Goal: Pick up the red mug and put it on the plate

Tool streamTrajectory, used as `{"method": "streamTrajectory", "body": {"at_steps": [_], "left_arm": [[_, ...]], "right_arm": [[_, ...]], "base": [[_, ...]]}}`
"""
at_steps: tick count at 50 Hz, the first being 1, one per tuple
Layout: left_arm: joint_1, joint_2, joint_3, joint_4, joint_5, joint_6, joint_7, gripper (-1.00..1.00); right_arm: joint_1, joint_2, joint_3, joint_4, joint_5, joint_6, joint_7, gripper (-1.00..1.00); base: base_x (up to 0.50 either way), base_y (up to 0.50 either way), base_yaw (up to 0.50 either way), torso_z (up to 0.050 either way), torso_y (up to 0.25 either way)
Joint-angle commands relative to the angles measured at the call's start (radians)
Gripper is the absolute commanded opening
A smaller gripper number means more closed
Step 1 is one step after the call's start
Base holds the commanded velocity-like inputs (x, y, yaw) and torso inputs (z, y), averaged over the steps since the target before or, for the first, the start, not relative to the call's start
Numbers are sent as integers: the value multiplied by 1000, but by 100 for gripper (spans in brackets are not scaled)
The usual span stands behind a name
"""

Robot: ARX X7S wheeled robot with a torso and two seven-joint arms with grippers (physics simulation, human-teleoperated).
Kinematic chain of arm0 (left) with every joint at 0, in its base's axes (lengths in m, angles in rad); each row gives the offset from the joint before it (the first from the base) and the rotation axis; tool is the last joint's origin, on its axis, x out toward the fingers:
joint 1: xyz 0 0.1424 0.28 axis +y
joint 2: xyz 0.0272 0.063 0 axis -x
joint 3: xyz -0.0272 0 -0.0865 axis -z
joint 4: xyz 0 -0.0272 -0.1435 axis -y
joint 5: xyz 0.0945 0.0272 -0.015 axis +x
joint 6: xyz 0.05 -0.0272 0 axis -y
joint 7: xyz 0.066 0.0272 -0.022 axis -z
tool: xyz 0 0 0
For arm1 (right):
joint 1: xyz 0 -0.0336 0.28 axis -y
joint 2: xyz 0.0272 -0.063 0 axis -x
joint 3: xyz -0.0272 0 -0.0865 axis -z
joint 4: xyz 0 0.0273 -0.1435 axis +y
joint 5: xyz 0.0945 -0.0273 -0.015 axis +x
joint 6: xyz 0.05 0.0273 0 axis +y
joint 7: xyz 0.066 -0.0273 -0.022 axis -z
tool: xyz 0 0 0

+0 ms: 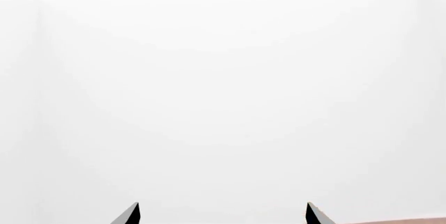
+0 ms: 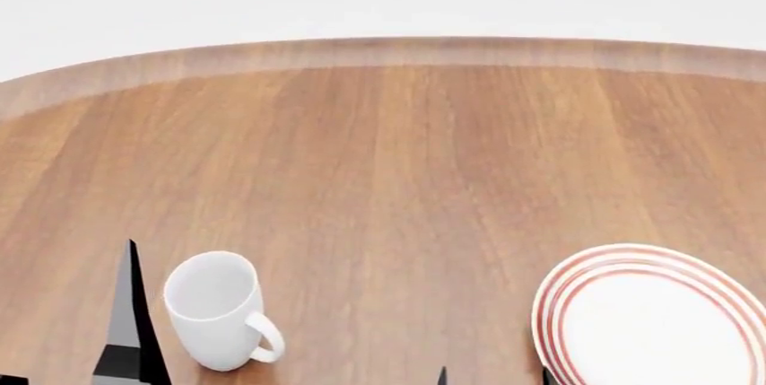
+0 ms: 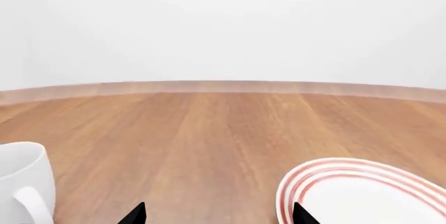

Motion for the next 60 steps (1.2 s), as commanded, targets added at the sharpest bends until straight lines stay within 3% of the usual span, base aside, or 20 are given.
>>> {"method": "streamTrajectory", "body": {"at_steps": [1, 10, 24, 36, 60], "left_arm": [[2, -2, 4, 25, -5, -22, -8, 100], [3, -1, 15, 28, 2, -22, -15, 100], [-11, 2, 24, 25, 0, -35, -20, 100], [-14, 0, 27, -5, -4, -10, -22, 100], [-8, -10, 32, -17, -5, 13, -30, 100]], "right_arm": [[-54, 57, -18, -171, -18, 56, 16, 100], [-158, 143, -36, -360, -34, 91, 12, 100], [-365, 258, -6, -535, -55, -13, 17, 100], [-494, 291, 21, -498, -89, -162, 26, 100], [-585, 256, 2, -237, -90, -450, -10, 100]], "base": [[0, 0, 0, 0, 0], [0, 0, 0, 0, 0], [0, 0, 0, 0, 0], [0, 0, 0, 0, 0], [0, 0, 0, 0, 0]]}}
